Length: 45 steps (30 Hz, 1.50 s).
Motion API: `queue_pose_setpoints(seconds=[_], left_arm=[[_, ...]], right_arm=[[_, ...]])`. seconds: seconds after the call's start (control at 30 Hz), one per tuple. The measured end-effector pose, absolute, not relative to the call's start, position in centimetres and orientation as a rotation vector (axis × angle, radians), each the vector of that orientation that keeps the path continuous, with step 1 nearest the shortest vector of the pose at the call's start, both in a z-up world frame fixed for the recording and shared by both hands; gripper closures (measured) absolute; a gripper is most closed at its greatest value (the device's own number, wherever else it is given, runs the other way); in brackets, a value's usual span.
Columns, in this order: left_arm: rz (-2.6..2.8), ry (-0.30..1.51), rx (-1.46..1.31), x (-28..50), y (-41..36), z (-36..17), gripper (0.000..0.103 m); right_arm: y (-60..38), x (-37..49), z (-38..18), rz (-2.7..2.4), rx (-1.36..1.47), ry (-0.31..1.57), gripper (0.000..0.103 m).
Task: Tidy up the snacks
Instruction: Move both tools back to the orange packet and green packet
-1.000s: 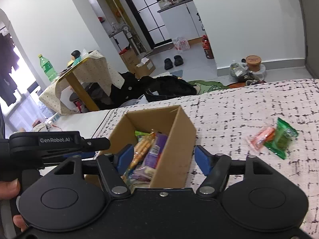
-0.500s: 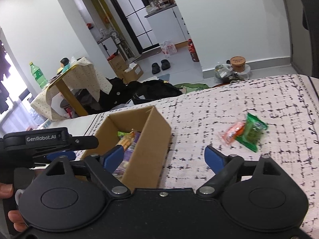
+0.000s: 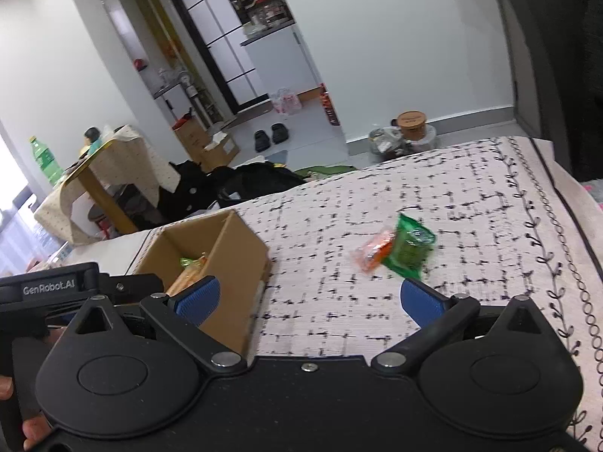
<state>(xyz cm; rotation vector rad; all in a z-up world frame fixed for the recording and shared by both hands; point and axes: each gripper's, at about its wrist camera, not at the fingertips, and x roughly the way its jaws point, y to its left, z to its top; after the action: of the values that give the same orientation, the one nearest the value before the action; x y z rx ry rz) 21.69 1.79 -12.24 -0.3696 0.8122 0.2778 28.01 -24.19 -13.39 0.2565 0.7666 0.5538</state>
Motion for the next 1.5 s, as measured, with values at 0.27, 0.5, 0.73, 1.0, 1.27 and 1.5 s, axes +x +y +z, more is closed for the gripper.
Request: queue_pose_setpoints(seconds=[0.27,0.5,0.73,1.0,1.27,1.5], left_arm=[[0.225,0.828,-0.364,22.7,0.0,-12.6,0.0],[0.182,0.827,-0.352,23.5,-1.6,-12.6,0.0],[0.15,0.84,-0.352,25.1,-2.9,-12.8,0.0],[0.112,0.848,-0.35,27.0,-4.1,-13.5,0.0],[0.059,0.85,-0.35,29.6,-4.8,-14.3,0.001],[0.037,0.85,-0.35,31.4,-5.0,-15.3,0.002]], right_arm=[[-25.7,28.4,-13.9,0.524,0.259,0.77,0.0],[-27.0,28.8,-14.1,0.485,0.253,0.767,0.0],[-28.6,29.4,-14.3,0.438,0.261,0.74,0.0],[-29.6,30.8,-15.0,0.407,0.269,0.746,0.0],[-29.5,32.4,-15.7,0.375,0.275,0.757,0.0],[-29.3,34.2,-16.7,0.356,0.283,0.777,0.003]])
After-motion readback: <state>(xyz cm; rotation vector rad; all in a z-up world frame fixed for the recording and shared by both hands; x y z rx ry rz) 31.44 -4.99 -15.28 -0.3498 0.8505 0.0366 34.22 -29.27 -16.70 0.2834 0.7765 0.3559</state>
